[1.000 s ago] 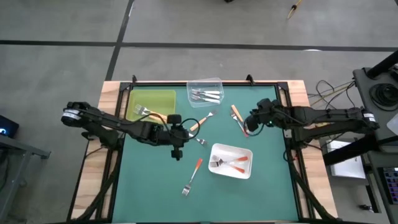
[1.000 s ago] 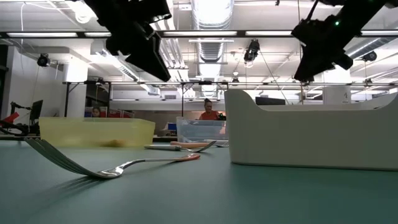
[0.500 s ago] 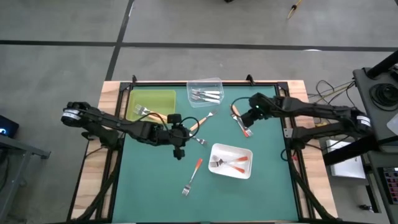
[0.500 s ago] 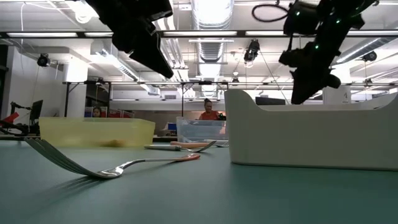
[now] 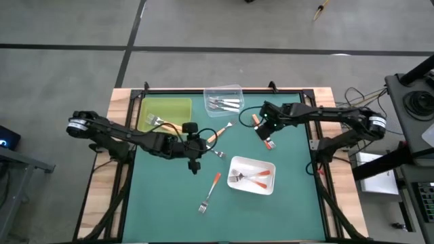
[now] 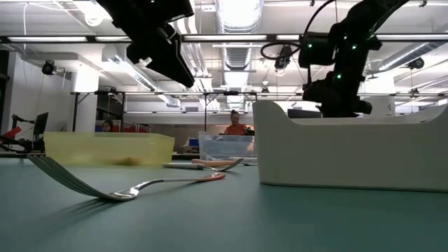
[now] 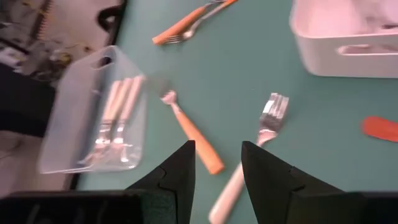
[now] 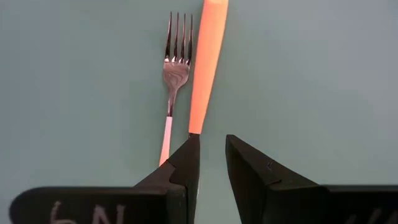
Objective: Sort silverware by color (type)
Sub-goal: Put the light orange into the yellow bin
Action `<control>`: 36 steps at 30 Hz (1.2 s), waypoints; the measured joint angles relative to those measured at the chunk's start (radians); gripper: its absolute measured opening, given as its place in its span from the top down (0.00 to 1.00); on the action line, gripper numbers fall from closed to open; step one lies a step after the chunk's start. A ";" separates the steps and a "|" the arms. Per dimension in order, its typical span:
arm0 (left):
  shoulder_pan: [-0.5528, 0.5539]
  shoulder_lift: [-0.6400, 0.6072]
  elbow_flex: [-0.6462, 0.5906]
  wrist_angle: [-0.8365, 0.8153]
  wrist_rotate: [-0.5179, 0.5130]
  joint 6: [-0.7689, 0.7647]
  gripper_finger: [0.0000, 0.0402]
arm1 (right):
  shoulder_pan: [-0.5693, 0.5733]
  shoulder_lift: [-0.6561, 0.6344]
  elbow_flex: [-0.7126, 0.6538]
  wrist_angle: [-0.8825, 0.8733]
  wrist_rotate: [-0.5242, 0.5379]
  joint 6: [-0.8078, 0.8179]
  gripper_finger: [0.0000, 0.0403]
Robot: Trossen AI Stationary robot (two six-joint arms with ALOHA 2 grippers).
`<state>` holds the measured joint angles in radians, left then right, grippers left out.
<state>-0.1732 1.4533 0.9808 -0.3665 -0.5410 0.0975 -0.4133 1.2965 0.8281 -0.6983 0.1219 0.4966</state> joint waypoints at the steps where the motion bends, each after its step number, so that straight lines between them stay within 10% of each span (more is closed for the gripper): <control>1: 0.002 0.000 0.000 0.000 -0.020 0.001 0.72 | 0.000 0.017 0.008 0.001 0.000 -0.001 0.80; 36: 0.007 0.000 0.000 0.000 -0.053 -0.028 0.72 | -0.068 0.277 0.048 0.112 -0.070 -0.157 0.69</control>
<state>-0.1665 1.4532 0.9810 -0.3664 -0.5941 0.0696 -0.4808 1.5731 0.8761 -0.5866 0.0521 0.3398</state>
